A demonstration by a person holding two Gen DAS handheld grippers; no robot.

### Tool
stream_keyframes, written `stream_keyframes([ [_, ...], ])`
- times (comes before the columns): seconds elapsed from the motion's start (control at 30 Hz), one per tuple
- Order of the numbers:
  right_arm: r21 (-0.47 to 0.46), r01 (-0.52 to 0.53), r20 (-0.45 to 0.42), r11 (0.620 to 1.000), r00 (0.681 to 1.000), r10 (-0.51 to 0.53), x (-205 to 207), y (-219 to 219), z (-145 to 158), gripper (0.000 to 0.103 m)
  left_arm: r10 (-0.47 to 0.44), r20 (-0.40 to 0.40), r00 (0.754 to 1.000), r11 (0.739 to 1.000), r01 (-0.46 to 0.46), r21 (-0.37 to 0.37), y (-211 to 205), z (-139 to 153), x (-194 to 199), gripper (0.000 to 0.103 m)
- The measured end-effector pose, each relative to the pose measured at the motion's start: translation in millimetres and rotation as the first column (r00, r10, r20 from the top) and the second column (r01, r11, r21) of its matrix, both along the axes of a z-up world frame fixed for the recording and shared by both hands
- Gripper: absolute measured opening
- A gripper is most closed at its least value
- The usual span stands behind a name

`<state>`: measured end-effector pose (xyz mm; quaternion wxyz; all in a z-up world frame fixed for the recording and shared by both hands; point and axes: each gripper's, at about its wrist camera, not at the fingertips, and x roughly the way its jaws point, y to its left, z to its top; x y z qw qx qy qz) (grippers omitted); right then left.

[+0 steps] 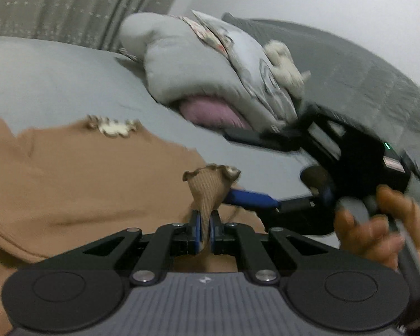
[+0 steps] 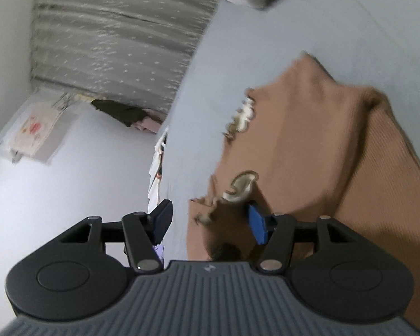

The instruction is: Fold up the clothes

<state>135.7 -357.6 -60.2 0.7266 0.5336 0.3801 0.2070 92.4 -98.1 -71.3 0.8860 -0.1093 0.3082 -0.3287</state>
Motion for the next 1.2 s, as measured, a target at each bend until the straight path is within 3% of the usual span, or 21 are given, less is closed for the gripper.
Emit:
stream_keyframes([
  [0.07, 0.002, 0.003, -0.071, 1.0, 0.997, -0.003, 0.3, -0.4, -11.2, 0.06, -0.011, -0.009, 1.0, 1.0, 0.011, 0.005, -0.5, -7.4, -0.2, 0.006],
  [0.17, -0.073, -0.009, -0.125, 0.997, 0.992, 0.0, -1.5, 5.2, -15.5, 0.06, -0.043, -0.035, 0.998, 0.999, 0.044, 0.007, -3.6, -15.3, -1.2, 0.01],
  [0.23, -0.128, -0.032, -0.143, 0.991, 0.99, 0.013, -2.6, 14.7, -17.9, 0.059, -0.062, -0.042, 0.997, 0.998, 0.063, 0.01, -2.3, -11.6, -2.8, 0.021],
  [0.27, -0.151, -0.041, -0.146, 0.988, 0.989, 0.018, -3.3, 19.2, -18.4, 0.055, -0.073, -0.045, 0.996, 0.997, 0.073, 0.013, -1.6, -8.9, -3.7, 0.035],
  [0.3, -0.168, -0.043, -0.145, 0.985, 0.989, 0.018, -4.2, 21.9, -18.0, 0.048, -0.065, -0.028, 0.998, 0.997, 0.065, 0.032, 0.7, -4.3, -6.4, 0.053],
  [0.33, -0.183, -0.047, -0.146, 0.982, 0.989, 0.02, -5.0, 24.5, -17.4, 0.024, -0.056, -0.011, 0.998, 0.997, 0.057, 0.052, 3.1, 0.4, -9.2, 0.063],
  [0.37, -0.196, -0.057, -0.15, 0.979, 0.988, 0.027, -5.9, 27.2, -16.5, 0.009, -0.049, 0.006, 0.999, 0.996, 0.048, 0.071, 5.5, 5.1, -12.0, 0.08],
  [0.4, -0.206, -0.066, -0.152, 0.976, 0.988, 0.034, -6.9, 29.4, -15.5, 0.009, -0.014, 0.045, 0.999, 0.994, 0.009, 0.106, 11.6, 11.4, -15.8, 0.083],
  [0.53, -0.18, -0.056, -0.043, 0.982, 0.998, 0.049, -13.6, 27.0, 15.8, 0.008, 0.07, 0.137, 0.988, 0.974, -0.098, 0.203, 42.0, 21.8, -21.5, 0.083],
  [0.6, -0.167, -0.035, 0.008, 0.985, 0.999, 0.037, -13.3, 22.2, 32.0, 0.008, 0.162, 0.159, 0.974, 0.943, -0.201, 0.267, 68.8, 19.0, -15.2, 0.083],
  [0.8, -0.151, 0.05, 0.157, 0.987, 0.987, -0.026, -15.6, -0.5, 89.7, 0.008, 0.325, 0.115, 0.939, 0.869, -0.344, 0.355, 105.7, 1.8, 20.3, 0.083],
  [0.9, -0.163, 0.078, 0.201, 0.984, 0.979, -0.044, -16.7, -12.8, 109.7, 0.008, 0.329, 0.117, 0.937, 0.859, -0.349, 0.375, 97.0, -3.6, 34.7, 0.083],
  [1.0, -0.178, 0.089, 0.2, 0.98, 0.978, -0.053, -17.1, -20.9, 109.4, 0.008, 0.322, 0.136, 0.937, 0.851, -0.35, 0.391, 78.9, -5.9, 48.2, 0.083],
  [1.13, -0.197, 0.104, 0.199, 0.975, 0.978, -0.065, -17.7, -31.7, 109.0, 0.008, 0.383, 0.119, 0.916, 0.835, -0.398, 0.379, 75.9, -8.6, 63.7, 0.08],
  [1.2, -0.207, 0.112, 0.198, 0.972, 0.978, -0.071, -18.0, -37.0, 108.8, 0.008, 0.434, 0.09, 0.897, 0.83, -0.436, 0.349, 85.6, -10.7, 70.1, 0.066],
])
